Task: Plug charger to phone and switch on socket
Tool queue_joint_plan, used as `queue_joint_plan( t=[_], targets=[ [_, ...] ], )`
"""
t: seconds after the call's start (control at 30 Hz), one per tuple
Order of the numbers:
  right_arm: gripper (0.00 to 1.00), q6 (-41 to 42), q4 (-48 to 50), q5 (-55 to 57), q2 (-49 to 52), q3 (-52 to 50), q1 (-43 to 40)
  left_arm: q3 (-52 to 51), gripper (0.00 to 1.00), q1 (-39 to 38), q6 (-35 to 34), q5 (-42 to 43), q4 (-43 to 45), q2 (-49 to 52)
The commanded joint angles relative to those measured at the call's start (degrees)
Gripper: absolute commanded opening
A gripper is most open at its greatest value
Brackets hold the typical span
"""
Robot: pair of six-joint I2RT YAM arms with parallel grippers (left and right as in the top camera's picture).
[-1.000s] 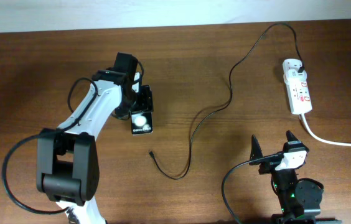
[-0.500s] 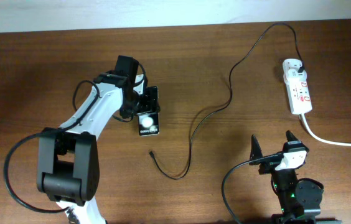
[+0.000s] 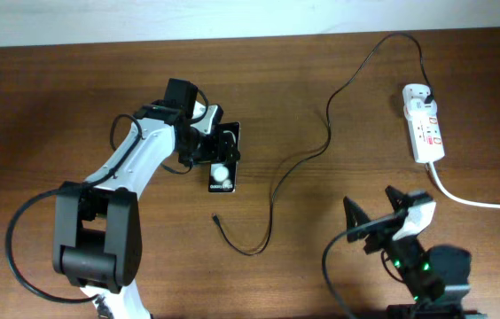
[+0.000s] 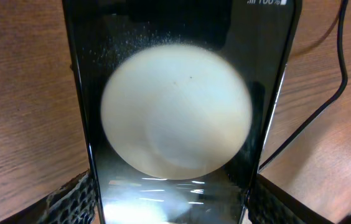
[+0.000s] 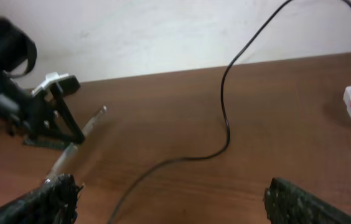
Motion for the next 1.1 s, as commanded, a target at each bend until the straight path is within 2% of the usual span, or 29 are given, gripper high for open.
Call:
queue_joint_plan(
  t=[0.0,0.17,0.2,0.3,0.37,0.4,0.6,0.67,0.9,1.07],
  targets=[
    [0.99,0.9,-4.3,-2.1,12.0,11.6,0.3,-0.2,0.59,0.0,1.6,1.9,0.2,-1.2],
    [0.99,0.9,-23.5,-5.5,35.4,33.9,0.3,-0.2,0.6,1.2,2.0,2.3,0.1,-1.2],
    [0.99,0.9,-24.0,-11.8,40.7,37.3,0.3,-0.2,0.61,1.8,2.3,4.2,0.0,-1.2],
    [0.98,0.9,-21.2,-21.1,46.5,37.9,0.3,-0.2,0.61,2.0,3.5,6.1,0.0,-1.2],
    [0.75,0.9,-21.0,-24.4,51.8,37.9,0.6,-0.2,0.61,2.0,3.5,6.1,0.0,-1.2],
    [0.68,0.9,-21.1,-24.4,54.3,37.9,1.4,-0.2,0.61,2.0,3.5,6.6,0.0,-1.2],
    [0.67,0.9,-19.6,-17.9,65.5,37.9,10.4,-0.2,0.61,2.0,3.7,7.8,0.0,-1.2],
    [0.61,2.0,-15.3,-17.1,70.3,37.9,14.4,-0.2,0.61,2.0,4.4,7.7,0.1,-1.2],
    [0.61,4.0,-5.0,-16.3,82.1,37.9,21.3,-0.2,0.61,2.0,4.4,7.5,0.1,-1.2],
    [0.65,3.9,-0.8,-16.1,86.1,37.9,23.8,-0.2,0.61,2.0,4.4,7.5,0.2,-1.2]
  ],
)
